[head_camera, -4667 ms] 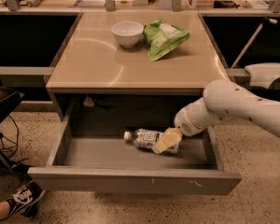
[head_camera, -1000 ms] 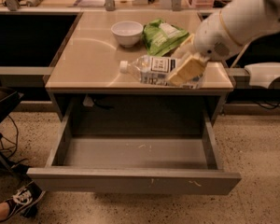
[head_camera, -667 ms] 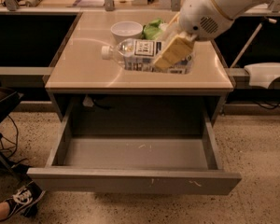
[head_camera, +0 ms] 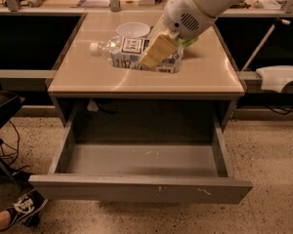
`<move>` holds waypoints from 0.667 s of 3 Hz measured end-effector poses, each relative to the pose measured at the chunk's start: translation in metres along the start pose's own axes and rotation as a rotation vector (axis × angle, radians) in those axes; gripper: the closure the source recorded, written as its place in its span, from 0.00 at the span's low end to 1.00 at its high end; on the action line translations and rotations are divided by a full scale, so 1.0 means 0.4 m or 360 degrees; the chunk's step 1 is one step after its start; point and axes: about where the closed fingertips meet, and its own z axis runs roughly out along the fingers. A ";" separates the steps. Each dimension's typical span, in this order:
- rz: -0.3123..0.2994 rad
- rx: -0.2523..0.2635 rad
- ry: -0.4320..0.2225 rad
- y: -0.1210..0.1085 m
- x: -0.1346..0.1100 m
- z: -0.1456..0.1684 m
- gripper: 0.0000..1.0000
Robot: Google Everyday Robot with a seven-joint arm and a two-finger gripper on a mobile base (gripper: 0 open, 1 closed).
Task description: Pick blue plastic bottle from top drawer and place on counter
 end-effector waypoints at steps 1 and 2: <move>0.0102 0.0017 0.0015 -0.039 0.052 0.041 1.00; 0.0233 0.0087 0.0032 -0.168 0.128 0.102 1.00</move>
Offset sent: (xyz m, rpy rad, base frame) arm 0.1514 -0.0759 -0.0832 0.0478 0.0546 -0.2859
